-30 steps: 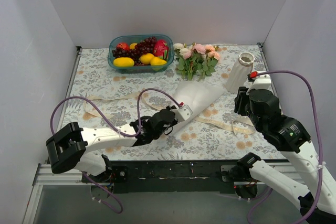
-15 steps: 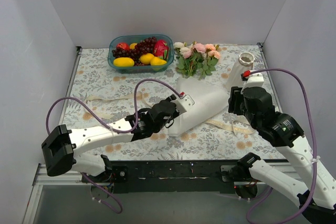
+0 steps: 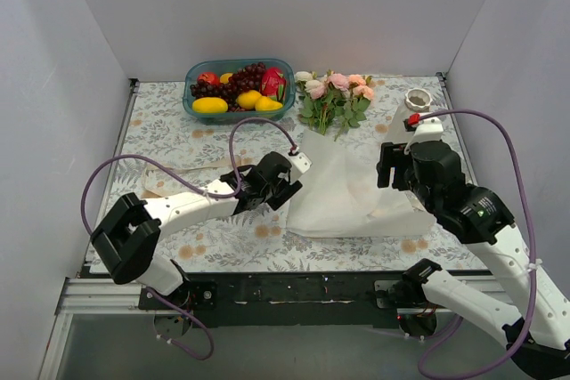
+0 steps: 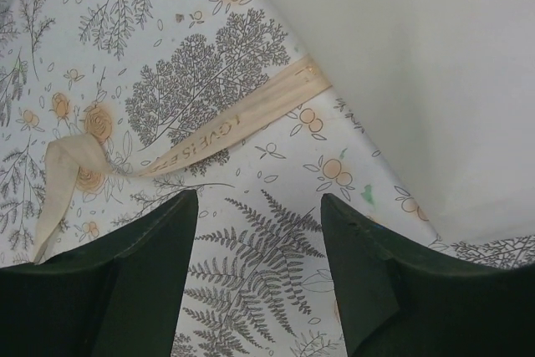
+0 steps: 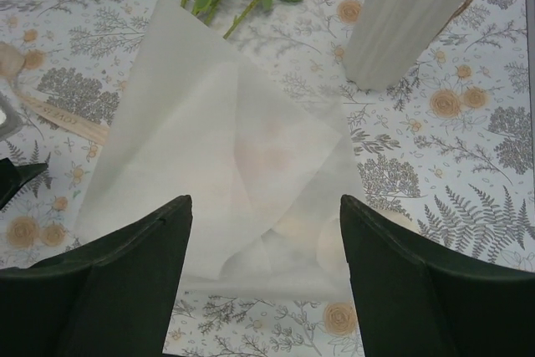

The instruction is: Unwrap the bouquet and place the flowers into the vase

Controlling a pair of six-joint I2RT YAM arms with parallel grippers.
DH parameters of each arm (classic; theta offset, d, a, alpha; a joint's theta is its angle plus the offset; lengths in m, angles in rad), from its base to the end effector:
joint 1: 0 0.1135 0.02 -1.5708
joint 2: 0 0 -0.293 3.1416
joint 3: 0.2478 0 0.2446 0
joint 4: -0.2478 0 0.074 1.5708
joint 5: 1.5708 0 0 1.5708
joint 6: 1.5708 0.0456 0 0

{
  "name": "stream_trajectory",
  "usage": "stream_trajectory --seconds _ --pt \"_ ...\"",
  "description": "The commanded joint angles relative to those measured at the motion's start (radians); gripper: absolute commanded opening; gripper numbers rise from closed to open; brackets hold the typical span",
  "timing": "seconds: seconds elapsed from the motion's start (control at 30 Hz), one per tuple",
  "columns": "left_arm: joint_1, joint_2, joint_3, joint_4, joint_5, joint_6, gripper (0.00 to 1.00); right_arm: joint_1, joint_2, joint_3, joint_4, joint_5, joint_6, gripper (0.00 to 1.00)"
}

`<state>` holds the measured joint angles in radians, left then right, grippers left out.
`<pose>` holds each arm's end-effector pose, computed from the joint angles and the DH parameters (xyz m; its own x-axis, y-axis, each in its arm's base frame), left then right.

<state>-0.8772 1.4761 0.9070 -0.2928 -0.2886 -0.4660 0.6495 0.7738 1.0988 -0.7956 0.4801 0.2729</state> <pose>0.2024 -0.2232 0.2386 -0.7115 0.1821 -0.6787 0.3347 0.9371 -0.0995 0.1067 0.0546 0.3989 -0.4040 -0.0066 -0.9148 -0.1035 0.9939 0.0386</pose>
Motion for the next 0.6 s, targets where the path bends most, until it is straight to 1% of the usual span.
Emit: stream_trajectory --seconds 0.0,0.1,0.13,0.2,0.23,0.27,0.3,0.33,0.37,0.4,0.47,0.57 --pt "0.027 -0.011 0.101 -0.034 0.083 -0.049 0.6 0.004 0.01 0.044 0.056 -0.041 -0.032 0.8" --pt "0.058 -0.022 0.101 -0.035 0.085 -0.045 0.61 0.002 0.045 0.021 0.064 -0.08 -0.035 0.82" --pt "0.09 -0.034 0.099 -0.039 0.095 -0.048 0.61 0.002 0.056 0.006 0.076 -0.124 -0.022 0.83" --pt "0.135 -0.046 0.108 -0.051 0.109 -0.059 0.61 0.004 0.085 -0.063 0.13 -0.162 0.001 0.84" --pt "0.188 -0.059 0.113 -0.057 0.124 -0.062 0.62 0.004 0.094 -0.098 0.151 -0.176 0.034 0.84" --pt "0.217 -0.063 0.119 -0.077 0.144 -0.066 0.63 0.004 0.104 -0.132 0.198 -0.181 0.051 0.85" --pt "0.242 -0.069 0.122 -0.092 0.161 -0.066 0.65 0.002 0.104 -0.211 0.228 -0.182 0.074 0.86" --pt "0.259 -0.079 0.121 -0.106 0.175 -0.048 0.7 0.004 0.101 -0.252 0.26 -0.199 0.11 0.87" --pt "0.261 -0.108 0.112 -0.12 0.19 -0.033 0.72 0.004 0.09 -0.287 0.316 -0.21 0.133 0.88" --pt "0.259 -0.126 0.099 -0.121 0.203 -0.028 0.73 0.004 0.087 -0.35 0.338 -0.219 0.176 0.88" --pt "0.259 -0.169 0.07 -0.126 0.194 -0.01 0.77 0.006 0.079 -0.387 0.367 -0.268 0.213 0.89" --pt "0.259 -0.194 0.034 -0.128 0.149 0.016 0.78 0.022 0.055 -0.442 0.346 -0.272 0.282 0.89"
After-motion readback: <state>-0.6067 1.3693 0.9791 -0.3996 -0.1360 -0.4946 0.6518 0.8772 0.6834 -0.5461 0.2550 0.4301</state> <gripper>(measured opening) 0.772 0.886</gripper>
